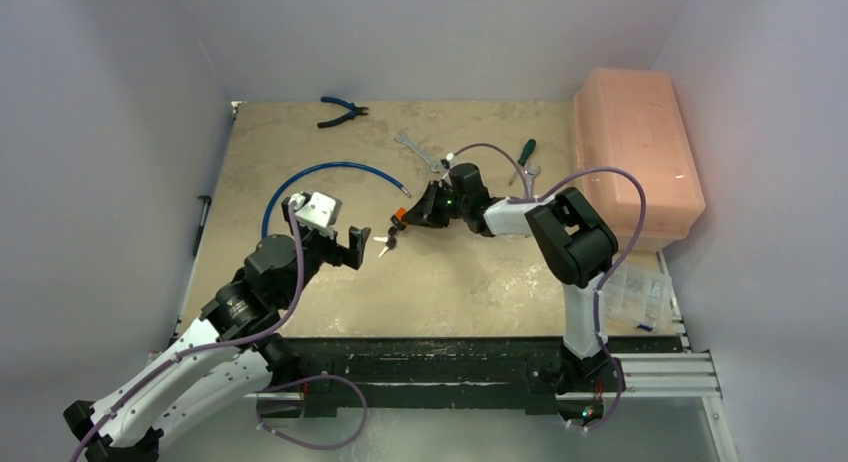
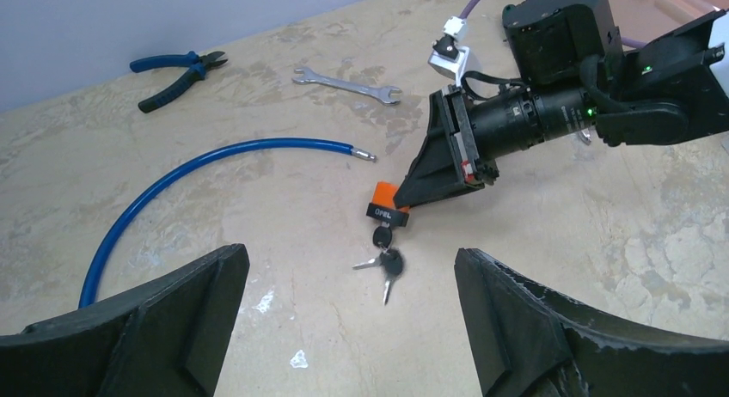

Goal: Unlock with the key

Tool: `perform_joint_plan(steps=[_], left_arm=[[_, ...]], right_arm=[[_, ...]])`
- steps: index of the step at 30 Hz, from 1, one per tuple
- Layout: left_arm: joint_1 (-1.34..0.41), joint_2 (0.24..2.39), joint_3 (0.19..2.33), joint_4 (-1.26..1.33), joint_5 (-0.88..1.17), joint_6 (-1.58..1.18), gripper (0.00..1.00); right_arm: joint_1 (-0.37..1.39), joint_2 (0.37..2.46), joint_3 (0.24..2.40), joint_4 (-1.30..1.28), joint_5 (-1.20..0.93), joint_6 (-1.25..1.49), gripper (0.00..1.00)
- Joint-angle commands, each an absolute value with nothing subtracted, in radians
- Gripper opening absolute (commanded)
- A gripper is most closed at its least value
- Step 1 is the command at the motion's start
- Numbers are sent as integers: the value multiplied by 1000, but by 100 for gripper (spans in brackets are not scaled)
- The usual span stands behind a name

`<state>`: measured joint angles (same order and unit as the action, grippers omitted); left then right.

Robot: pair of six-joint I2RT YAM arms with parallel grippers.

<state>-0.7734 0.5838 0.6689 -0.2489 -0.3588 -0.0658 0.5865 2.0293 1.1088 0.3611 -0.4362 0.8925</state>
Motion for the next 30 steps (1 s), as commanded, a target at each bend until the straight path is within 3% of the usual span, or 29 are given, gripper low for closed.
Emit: perform_joint_plan(steps=[1,8,11,14,16,25,30], left_arm=[[-770,582,661,-201,-348,-63,98],[-770,584,663,-204,-356,-64,98],[-770,583,661,-203,-353,-66,98],[-770,584,661,-201,-353,-63,98],[-770,583,661,-201,-353,-63,98],[-770,579,663,-204,-360,-64,97],[-770,578,661,-204,-365,-64,98]], right_arm=[[582,2015,1101,428,-448,876,0],[562,2046,1101,426,-458,876,0],[549,2048,1106,411,-453,861,20],[527,2048,1111,388,-452,849,52],[512,2048,1117,359,-453,833,66],[399,1974,1122,171,-407,731,91],[350,1883,1121,50,-345,641,94]])
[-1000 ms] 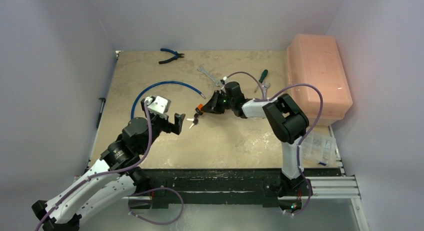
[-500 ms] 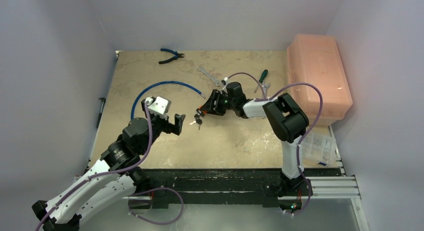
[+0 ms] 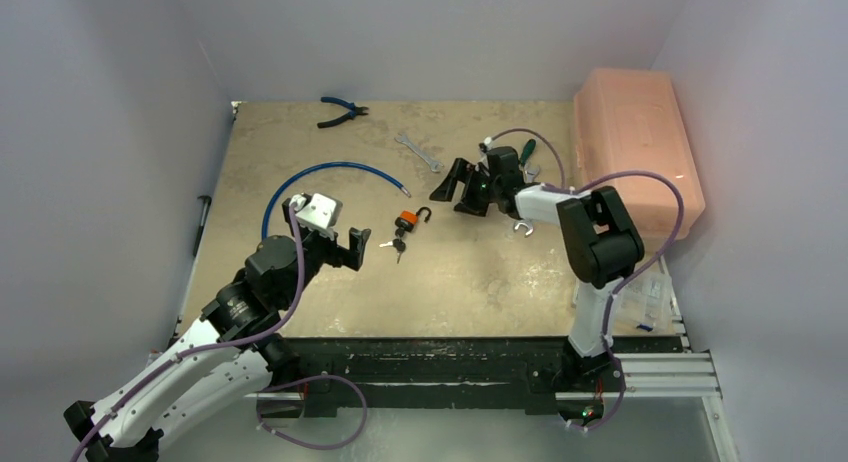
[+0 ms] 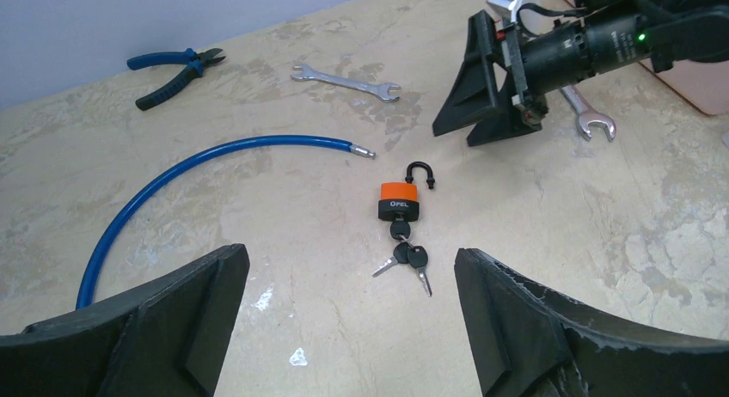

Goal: Unlock with the key

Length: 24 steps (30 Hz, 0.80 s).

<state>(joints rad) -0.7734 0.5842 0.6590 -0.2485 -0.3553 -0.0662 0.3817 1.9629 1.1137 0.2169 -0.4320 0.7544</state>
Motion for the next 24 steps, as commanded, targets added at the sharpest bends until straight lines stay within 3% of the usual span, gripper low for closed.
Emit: perform_joint_plan(steps=[1,11,24], left_arm=[[-770,578,661,-204,-364,-65,98],[-770,589,660,-196,-406,-79,98],[-770,614,658,-185,-567,-123,99]], right_arm=[[345,1862,1123,31,-333,626,94],[345,1604,1099,-90,-221,505,96],[348,1052,922,-35,-133,388,99]])
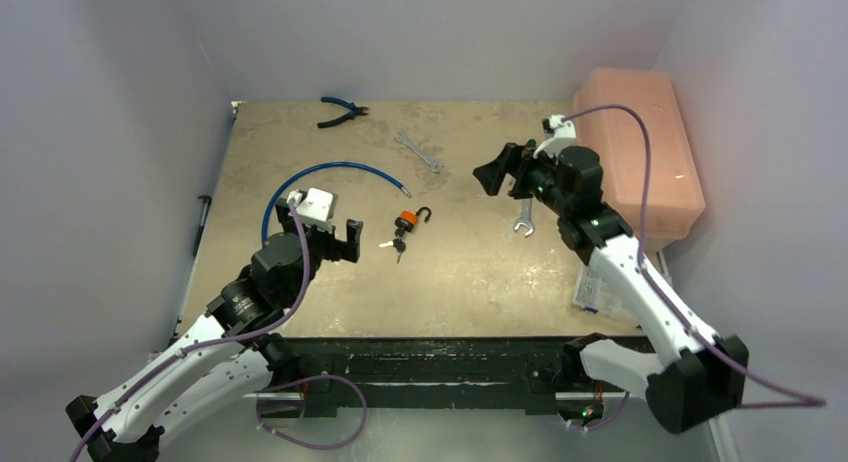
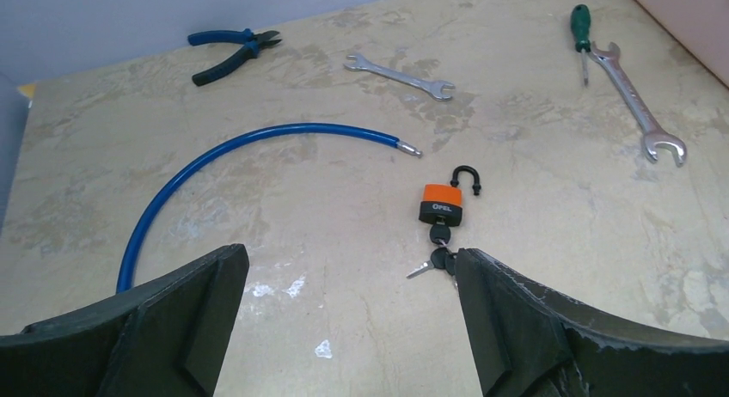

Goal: Unlock with the key

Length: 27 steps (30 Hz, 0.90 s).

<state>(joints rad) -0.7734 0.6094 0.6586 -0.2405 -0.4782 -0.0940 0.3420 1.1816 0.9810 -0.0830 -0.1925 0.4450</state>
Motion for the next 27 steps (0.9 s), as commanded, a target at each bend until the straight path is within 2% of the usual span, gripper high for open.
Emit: perform_joint_plan(steps=[1,10,27], left_arm=[[-770,616,659,-185,-578,-133,99],[-769,642,661,-187,-604,-142,99],[-769,626,640,-187,-634,-91,99]], right_arm=[[348,1015,903,-27,-125,384,99],[348,749,755,-42,-59,409,99],[347,384,471,-98,-29,679,99]])
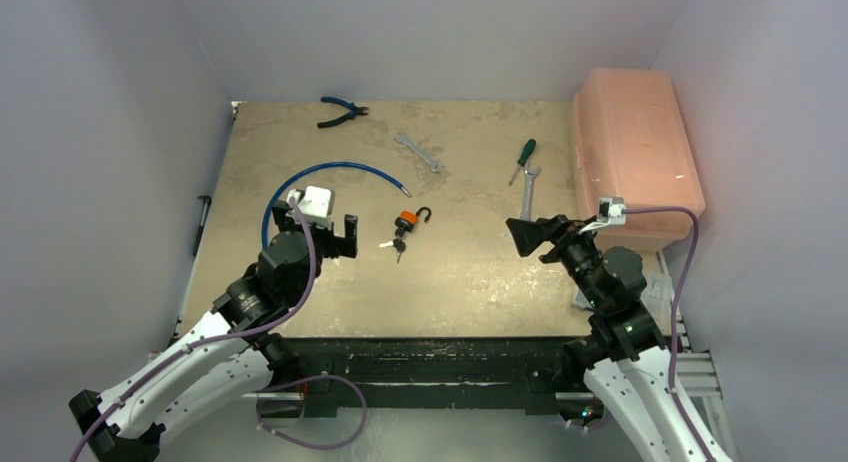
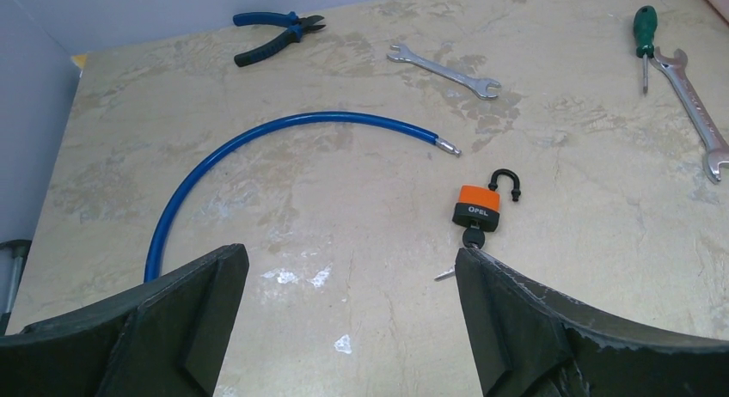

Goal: Unlock with the key

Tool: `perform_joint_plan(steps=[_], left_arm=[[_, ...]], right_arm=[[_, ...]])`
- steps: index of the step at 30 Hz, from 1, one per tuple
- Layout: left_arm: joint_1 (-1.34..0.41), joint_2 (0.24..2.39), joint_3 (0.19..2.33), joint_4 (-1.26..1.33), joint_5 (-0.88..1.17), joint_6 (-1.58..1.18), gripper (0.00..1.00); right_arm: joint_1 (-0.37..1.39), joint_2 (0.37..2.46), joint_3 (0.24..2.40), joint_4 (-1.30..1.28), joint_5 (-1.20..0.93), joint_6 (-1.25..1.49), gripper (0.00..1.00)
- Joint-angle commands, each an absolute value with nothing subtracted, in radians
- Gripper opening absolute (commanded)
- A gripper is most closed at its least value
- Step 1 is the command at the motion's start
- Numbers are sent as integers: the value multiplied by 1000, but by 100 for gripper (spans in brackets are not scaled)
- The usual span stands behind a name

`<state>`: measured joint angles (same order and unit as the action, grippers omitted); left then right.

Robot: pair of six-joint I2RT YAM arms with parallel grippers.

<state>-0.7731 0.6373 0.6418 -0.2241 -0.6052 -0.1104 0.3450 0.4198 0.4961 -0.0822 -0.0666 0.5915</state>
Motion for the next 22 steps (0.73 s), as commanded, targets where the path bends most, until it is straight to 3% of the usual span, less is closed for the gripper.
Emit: perform_joint_plan(steps=[1,22], left_arm=[[-769,626,640,-187,-636,-91,99],[-769,611,634,-184,-627,-80,99]], right_arm=[[348,375,466,-112,-24,686,99],[348,315,388,-65,-61,749,99]])
